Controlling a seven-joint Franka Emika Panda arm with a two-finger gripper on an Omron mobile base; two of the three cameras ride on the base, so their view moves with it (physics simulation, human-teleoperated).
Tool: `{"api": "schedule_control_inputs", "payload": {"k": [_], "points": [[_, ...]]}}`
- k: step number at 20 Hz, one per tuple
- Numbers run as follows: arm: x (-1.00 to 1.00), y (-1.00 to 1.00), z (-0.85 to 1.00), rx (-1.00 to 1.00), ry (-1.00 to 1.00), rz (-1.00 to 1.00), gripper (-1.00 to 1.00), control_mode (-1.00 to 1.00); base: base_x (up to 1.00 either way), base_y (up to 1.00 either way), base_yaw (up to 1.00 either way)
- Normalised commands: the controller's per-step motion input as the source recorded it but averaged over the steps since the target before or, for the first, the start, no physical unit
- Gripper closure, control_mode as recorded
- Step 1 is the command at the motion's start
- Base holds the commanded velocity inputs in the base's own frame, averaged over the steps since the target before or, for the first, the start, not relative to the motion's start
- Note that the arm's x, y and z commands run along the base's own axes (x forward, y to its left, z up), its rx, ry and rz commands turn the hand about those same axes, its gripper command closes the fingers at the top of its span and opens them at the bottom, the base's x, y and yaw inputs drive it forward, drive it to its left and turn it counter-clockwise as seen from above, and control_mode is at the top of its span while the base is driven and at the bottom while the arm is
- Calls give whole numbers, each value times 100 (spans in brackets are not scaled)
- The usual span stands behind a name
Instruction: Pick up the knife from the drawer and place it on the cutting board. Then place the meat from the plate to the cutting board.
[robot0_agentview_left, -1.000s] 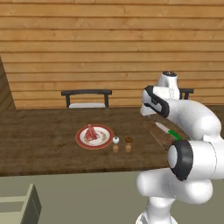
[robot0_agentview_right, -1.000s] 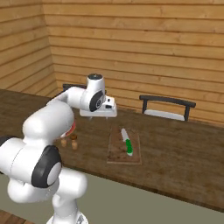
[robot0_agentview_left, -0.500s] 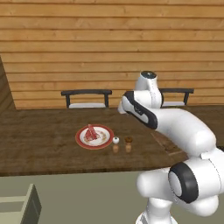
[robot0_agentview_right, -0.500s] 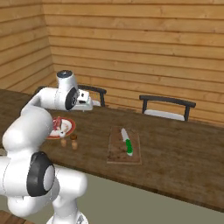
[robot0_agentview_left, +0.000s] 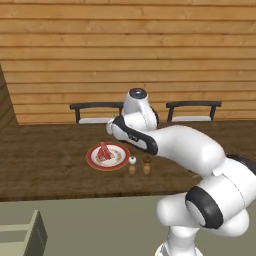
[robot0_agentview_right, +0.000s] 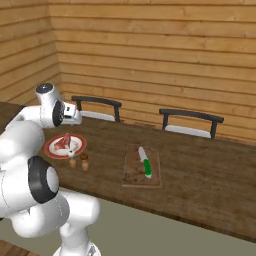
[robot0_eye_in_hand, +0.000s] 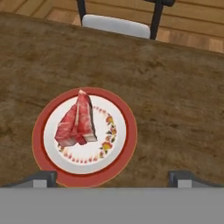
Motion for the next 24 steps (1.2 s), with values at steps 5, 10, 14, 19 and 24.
{"api": "schedule_control_inputs", "payload": {"k": [5,10,14,19,24], "points": [[14,90,-7,0,-5,0,-100,-100,0,0,0],[6,40,-26,0,3,1,-100,-100,0,0,0],[6,-1,-6,0,31,0,-100,-100,0,0,0],[16,0,-17,0,36,0,-100,-100,0,0,0],[2,0,-30,0,5,0,-100,-100,0,0,0]]}}
